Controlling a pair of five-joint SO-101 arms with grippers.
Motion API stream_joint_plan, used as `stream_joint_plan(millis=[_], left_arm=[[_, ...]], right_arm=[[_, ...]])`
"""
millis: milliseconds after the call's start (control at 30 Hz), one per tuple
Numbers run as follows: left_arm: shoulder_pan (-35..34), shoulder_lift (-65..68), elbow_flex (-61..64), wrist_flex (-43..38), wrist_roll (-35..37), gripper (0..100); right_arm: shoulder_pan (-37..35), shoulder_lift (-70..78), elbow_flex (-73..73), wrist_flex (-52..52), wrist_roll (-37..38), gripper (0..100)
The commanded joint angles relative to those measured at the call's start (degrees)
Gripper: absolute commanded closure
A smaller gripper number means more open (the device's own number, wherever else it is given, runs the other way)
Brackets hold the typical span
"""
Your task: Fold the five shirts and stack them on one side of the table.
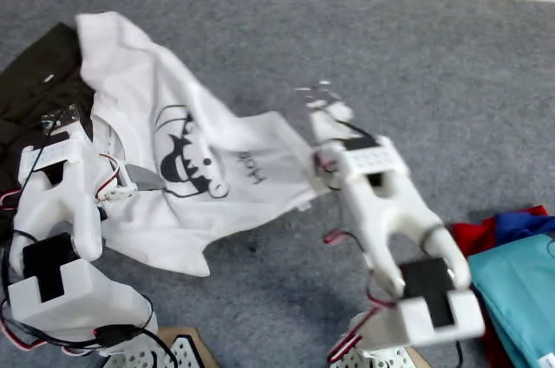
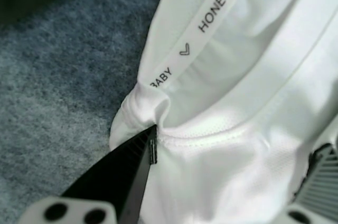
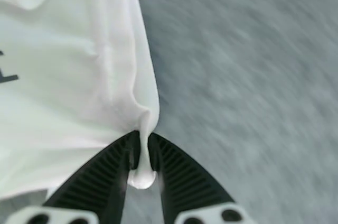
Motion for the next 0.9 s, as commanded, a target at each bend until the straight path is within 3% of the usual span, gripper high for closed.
stream_joint_plan(millis=[0, 333, 567, 867], left_arm=[[1.1, -1.19, 0.22, -1.23, -0.35, 57], [3.47, -1.27, -1.98, -0.53, -0.35, 57], [3.12, -1.27, -8.31, 7.12, -0.35, 57], [3.56, -8.75, -16.57, 22.42, -1.67, 57]], right_arm=[[4.97, -11.74, 5.85, 2.86, 0.79, 99.3], [10.77, -37.58, 19.74, 16.84, 7.65, 99.3], [11.74, -48.84, 21.76, 26.59, 10.55, 99.3], [11.56, -50.51, 21.93, 24.13, 10.73, 95.5]])
